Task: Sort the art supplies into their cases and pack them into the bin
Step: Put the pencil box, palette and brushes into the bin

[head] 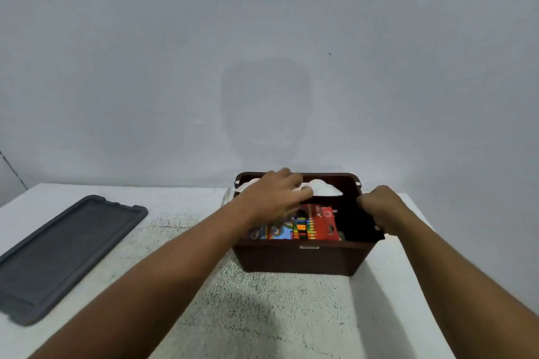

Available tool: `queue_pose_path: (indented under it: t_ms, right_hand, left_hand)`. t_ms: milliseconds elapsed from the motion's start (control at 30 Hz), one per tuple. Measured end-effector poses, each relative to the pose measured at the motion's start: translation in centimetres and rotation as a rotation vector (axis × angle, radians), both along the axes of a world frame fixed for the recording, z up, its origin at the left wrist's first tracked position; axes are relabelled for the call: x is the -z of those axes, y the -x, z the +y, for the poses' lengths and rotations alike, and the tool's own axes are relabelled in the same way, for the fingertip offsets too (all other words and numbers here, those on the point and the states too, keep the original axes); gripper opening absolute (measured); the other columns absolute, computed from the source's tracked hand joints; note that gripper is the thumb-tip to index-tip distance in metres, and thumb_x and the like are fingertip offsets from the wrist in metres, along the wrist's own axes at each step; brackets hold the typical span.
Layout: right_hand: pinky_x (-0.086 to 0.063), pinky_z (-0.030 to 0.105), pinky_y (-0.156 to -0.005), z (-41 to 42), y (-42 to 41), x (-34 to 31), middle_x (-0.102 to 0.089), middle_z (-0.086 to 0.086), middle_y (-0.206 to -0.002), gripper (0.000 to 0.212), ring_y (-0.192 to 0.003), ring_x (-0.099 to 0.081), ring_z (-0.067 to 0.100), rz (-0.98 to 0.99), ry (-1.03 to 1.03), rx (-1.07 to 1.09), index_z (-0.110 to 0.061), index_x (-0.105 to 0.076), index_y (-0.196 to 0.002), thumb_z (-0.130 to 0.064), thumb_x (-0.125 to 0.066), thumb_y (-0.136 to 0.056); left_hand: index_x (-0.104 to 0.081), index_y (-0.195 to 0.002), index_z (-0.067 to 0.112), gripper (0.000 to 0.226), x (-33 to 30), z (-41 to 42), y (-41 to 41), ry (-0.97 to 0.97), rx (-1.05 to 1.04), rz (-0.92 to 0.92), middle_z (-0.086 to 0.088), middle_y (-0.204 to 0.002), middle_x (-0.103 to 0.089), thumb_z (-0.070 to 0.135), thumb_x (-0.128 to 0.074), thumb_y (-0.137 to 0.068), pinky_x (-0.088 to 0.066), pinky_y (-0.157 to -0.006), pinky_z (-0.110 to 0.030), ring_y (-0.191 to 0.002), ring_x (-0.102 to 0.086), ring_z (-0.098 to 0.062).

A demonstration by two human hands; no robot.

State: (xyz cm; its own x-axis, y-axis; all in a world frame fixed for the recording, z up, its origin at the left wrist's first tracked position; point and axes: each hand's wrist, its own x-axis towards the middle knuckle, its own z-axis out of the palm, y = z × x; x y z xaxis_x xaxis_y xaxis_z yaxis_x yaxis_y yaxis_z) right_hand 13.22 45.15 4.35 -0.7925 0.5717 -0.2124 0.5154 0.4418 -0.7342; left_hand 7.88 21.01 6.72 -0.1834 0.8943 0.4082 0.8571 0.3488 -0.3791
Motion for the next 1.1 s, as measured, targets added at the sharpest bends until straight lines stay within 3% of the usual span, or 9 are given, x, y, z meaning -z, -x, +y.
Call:
queue_pose_path:
  t_ms: [100, 200, 333, 467, 533, 633, 700, 933, 1100]
  right_hand:
    - [-0.055, 0.042, -0.072, 0.3, 0.0, -0.3, -0.06, 0.019, -0.089, 0.011, -0.083, -0.061, 0.035, 0.001, 0.051, -0.009, 0.003, -0.056, -0.088, -0.005, -0.054, -0.08]
    - [-0.047, 0.031, -0.059, -0.2, 0.0, -0.1, -0.06, 0.019, -0.09, 0.01, -0.082, -0.061, 0.033, -0.009, -0.021, -0.034, -0.001, -0.054, -0.085, -0.01, -0.052, -0.084]
    - [-0.042, 0.029, -0.055, -1.2, 0.5, 0.3, -0.061, 0.017, -0.095, 0.017, -0.086, -0.06, 0.032, -0.02, -0.106, -0.051, -0.001, -0.055, -0.093, -0.016, -0.05, -0.086]
    - [-0.045, 0.031, -0.063, -2.3, 1.0, 0.8, -0.062, 0.016, -0.098, 0.018, -0.084, -0.059, 0.031, -0.06, -0.22, -0.054, -0.003, -0.055, -0.095, -0.017, -0.047, -0.089]
    - [-0.043, 0.032, -0.072, -3.1, 1.1, 1.0, -0.061, 0.016, -0.106, 0.02, -0.093, -0.058, 0.032, -0.082, -0.332, -0.054, -0.004, -0.054, -0.102, -0.02, -0.044, -0.093]
    - [-0.041, 0.034, -0.08, -3.8, 1.1, 1.8, -0.058, 0.018, -0.12, 0.032, -0.108, -0.056, 0.035, -0.094, -0.454, -0.026, -0.004, -0.049, -0.12, -0.024, -0.04, -0.097]
    - [-0.042, 0.037, -0.084, -4.3, 1.3, 2.4, -0.056, 0.02, -0.123, 0.035, -0.11, -0.054, 0.038, -0.075, -0.474, 0.004, -0.003, -0.046, -0.124, -0.024, -0.039, -0.097]
    - [-0.037, 0.037, -0.077, -6.4, 1.6, 3.1, -0.056, 0.023, -0.119, 0.033, -0.106, -0.054, 0.041, -0.055, -0.512, 0.024, -0.003, -0.047, -0.121, -0.023, -0.037, -0.096]
    - [-0.036, 0.037, -0.076, -7.5, 1.9, 3.2, -0.056, 0.023, -0.118, 0.033, -0.105, -0.054, 0.041, -0.051, -0.53, 0.024, -0.002, -0.047, -0.119, -0.023, -0.037, -0.096]
  left_hand:
    - [-0.058, -0.099, 0.014, 0.025, 2.4, 0.5, -0.4, 0.131, 0.051, -0.084, -0.013, -0.093, -0.058, 0.022, -0.07, -0.079, -0.048, -0.056, -0.036, -0.077, -0.055, -0.03]
    - [-0.058, -0.108, 0.013, 0.022, 3.4, 0.0, -0.4, 0.138, 0.01, -0.273, -0.013, -0.106, -0.055, 0.022, -0.054, -0.088, -0.05, -0.071, -0.046, -0.092, -0.051, -0.031]
    - [-0.062, -0.114, 0.013, 0.025, 3.4, -0.5, 0.5, 0.144, -0.055, -0.502, -0.009, -0.118, -0.055, 0.02, -0.059, -0.091, -0.038, -0.091, -0.031, -0.104, -0.05, -0.027]
    - [-0.067, -0.109, 0.019, 0.027, 3.5, -1.4, 1.3, 0.129, -0.11, -0.735, -0.001, -0.111, -0.06, 0.038, -0.065, -0.089, -0.043, -0.092, -0.031, -0.103, -0.056, -0.015]
    - [-0.069, -0.104, 0.019, 0.023, 3.5, -2.7, 1.9, -0.009, -0.128, -0.831, 0.002, -0.102, -0.063, 0.036, -0.063, -0.09, -0.05, -0.085, -0.034, -0.092, -0.06, -0.011]
    - [-0.067, -0.101, 0.011, 0.016, 4.2, -6.8, 4.3, -0.397, -0.297, -0.651, -0.005, -0.095, -0.063, 0.016, -0.055, -0.092, -0.05, -0.08, -0.037, -0.088, -0.061, -0.022]
    - [-0.064, -0.105, 0.005, 0.019, 5.4, -11.4, 6.3, -0.502, -0.535, -0.547, -0.015, -0.101, -0.063, 0.008, -0.051, -0.091, -0.047, -0.085, -0.039, -0.095, -0.059, -0.03]
    - [-0.059, -0.113, 0.013, 0.032, 12.6, -28.3, 8.4, -0.187, -1.278, -0.573, -0.015, -0.113, -0.061, 0.009, -0.048, -0.083, -0.049, -0.081, -0.036, -0.101, -0.057, -0.032]
    - [-0.069, -0.106, 0.013, 0.026, 14.4, -31.2, 6.9, -0.072, -1.377, -0.594, -0.007, -0.105, -0.068, 0.018, -0.048, -0.09, -0.051, -0.082, -0.031, -0.097, -0.064, -0.023]
